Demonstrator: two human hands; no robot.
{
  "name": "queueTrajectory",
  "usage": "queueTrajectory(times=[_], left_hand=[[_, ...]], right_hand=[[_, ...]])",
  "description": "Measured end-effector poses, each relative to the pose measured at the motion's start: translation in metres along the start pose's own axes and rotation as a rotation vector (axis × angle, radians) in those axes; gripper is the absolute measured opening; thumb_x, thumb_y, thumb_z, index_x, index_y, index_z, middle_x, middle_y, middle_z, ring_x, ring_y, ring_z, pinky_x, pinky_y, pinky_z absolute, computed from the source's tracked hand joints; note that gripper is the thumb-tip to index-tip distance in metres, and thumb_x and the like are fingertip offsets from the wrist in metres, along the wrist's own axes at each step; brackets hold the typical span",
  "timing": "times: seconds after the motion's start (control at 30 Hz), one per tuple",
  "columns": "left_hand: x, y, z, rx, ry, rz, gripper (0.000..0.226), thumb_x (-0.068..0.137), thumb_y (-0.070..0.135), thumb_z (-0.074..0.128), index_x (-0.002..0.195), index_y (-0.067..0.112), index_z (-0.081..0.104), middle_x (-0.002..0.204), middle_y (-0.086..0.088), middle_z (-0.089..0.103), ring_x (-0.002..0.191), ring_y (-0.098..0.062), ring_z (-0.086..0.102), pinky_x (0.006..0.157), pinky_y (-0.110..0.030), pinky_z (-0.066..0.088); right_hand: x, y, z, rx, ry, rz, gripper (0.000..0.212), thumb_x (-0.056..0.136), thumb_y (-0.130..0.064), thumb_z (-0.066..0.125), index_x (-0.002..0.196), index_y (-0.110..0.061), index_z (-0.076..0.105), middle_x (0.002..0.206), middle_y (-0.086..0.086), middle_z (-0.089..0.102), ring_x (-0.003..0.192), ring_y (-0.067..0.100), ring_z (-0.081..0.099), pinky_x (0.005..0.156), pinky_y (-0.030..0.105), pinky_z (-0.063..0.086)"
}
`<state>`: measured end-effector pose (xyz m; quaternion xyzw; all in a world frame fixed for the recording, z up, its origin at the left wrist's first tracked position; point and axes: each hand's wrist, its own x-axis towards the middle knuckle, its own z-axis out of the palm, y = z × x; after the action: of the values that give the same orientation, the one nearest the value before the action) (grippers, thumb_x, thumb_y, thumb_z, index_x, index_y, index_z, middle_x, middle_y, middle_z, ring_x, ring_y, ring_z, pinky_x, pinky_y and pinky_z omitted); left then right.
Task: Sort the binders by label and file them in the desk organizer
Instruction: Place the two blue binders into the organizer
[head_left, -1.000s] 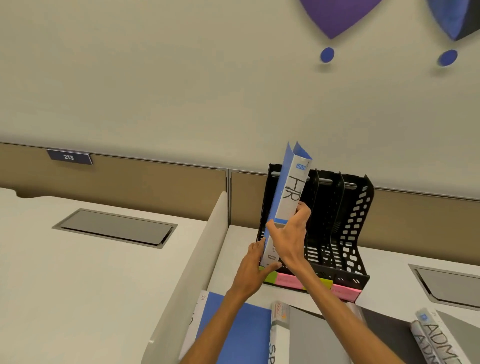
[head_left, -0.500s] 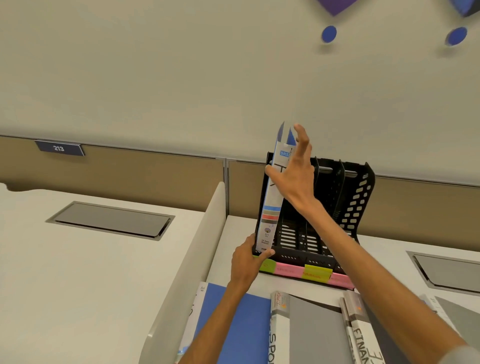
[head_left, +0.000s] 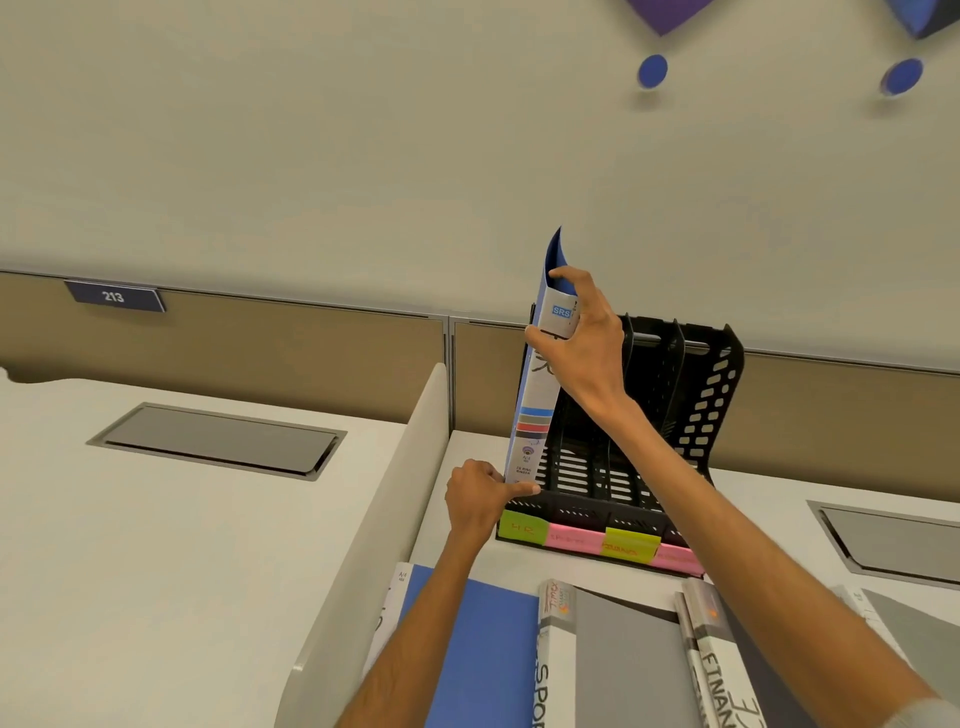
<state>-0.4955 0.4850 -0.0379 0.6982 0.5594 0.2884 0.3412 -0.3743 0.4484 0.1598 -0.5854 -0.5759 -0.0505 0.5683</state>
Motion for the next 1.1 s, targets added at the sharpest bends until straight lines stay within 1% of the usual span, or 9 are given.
queueTrajectory(times=[0.17,0.37,0.43,0.5,0.63,0.73,0.8,0.93,1.1], left_hand=[[0.007,0.002,-0.002,0.179,-0.03,0.031,0.066,0.062,0.074,0.072,0.084,0.013,0.065,0.082,0.002,0.071,0.065,-0.018,0.066,0.052,-0.024,0.05],[0.021,0.014,-0.006,0.338,-0.116,0.009,0.067,0.061,0.076,0.072,0.086,0.015,0.062,0.076,0.003,0.066,0.068,-0.017,0.064,0.056,-0.024,0.045],[0.021,0.014,-0.007,0.333,-0.142,0.011,0.067,0.061,0.077,0.071,0.089,0.017,0.058,0.08,0.003,0.066,0.072,-0.018,0.064,0.056,-0.024,0.043],[0.019,0.01,-0.004,0.293,-0.152,0.025,0.068,0.064,0.073,0.072,0.101,0.02,0.053,0.097,0.001,0.069,0.083,-0.02,0.066,0.062,-0.026,0.046],[0.013,-0.001,0.002,0.107,-0.212,0.106,0.081,0.071,0.068,0.07,0.134,0.026,0.04,0.125,-0.002,0.064,0.108,-0.026,0.065,0.084,-0.036,0.053],[0.01,-0.006,0.003,-0.088,-0.278,0.061,0.086,0.074,0.07,0.066,0.144,0.029,0.037,0.137,-0.004,0.057,0.123,-0.028,0.057,0.099,-0.048,0.049],[0.009,-0.007,0.003,-0.046,-0.247,0.06,0.088,0.072,0.075,0.062,0.144,0.032,0.038,0.138,-0.002,0.057,0.124,-0.027,0.056,0.098,-0.048,0.048],[0.0,-0.001,0.013,0.052,-0.121,0.08,0.092,0.07,0.081,0.057,0.143,0.028,0.038,0.132,0.001,0.061,0.114,-0.026,0.063,0.091,-0.041,0.053],[-0.009,0.004,0.032,0.125,-0.011,0.097,0.071,0.087,0.069,0.048,0.139,0.021,0.044,0.129,0.0,0.063,0.107,-0.027,0.067,0.089,-0.041,0.055]], right_hand=[[-0.003,-0.001,0.003,-0.001,0.051,0.005,0.052,0.079,-0.017,0.075,0.125,-0.017,0.049,0.125,0.003,0.059,0.098,0.02,0.062,0.078,0.03,0.06],[-0.014,0.001,0.007,-0.022,0.08,0.005,0.051,0.077,-0.014,0.074,0.124,-0.017,0.052,0.122,0.002,0.058,0.094,0.01,0.059,0.071,0.005,0.048],[-0.014,0.002,0.005,-0.012,0.096,0.016,0.052,0.077,-0.015,0.075,0.123,-0.017,0.051,0.122,0.001,0.059,0.093,0.01,0.06,0.072,0.006,0.048],[-0.014,0.002,0.004,-0.011,0.102,0.019,0.051,0.078,-0.016,0.074,0.123,-0.016,0.051,0.122,0.002,0.059,0.093,0.011,0.06,0.073,0.007,0.049],[-0.016,0.0,0.006,-0.04,0.119,-0.001,0.049,0.078,-0.016,0.075,0.122,-0.015,0.053,0.122,0.003,0.058,0.095,0.008,0.057,0.07,0.002,0.045],[-0.015,0.002,0.005,-0.038,0.121,0.005,0.048,0.078,-0.016,0.075,0.121,-0.014,0.054,0.122,0.004,0.058,0.098,0.01,0.057,0.078,0.01,0.05],[-0.014,0.002,0.004,-0.033,0.129,0.016,0.047,0.078,-0.017,0.075,0.121,-0.014,0.055,0.122,0.004,0.058,0.099,0.012,0.059,0.079,0.015,0.052],[-0.014,0.002,0.007,-0.024,0.135,0.031,0.043,0.081,-0.021,0.075,0.12,-0.015,0.056,0.121,0.002,0.059,0.097,0.01,0.058,0.076,0.007,0.048],[-0.015,0.005,0.004,0.014,0.148,0.071,0.037,0.085,-0.028,0.072,0.117,-0.015,0.058,0.118,0.002,0.061,0.095,0.012,0.061,0.077,0.016,0.053]])
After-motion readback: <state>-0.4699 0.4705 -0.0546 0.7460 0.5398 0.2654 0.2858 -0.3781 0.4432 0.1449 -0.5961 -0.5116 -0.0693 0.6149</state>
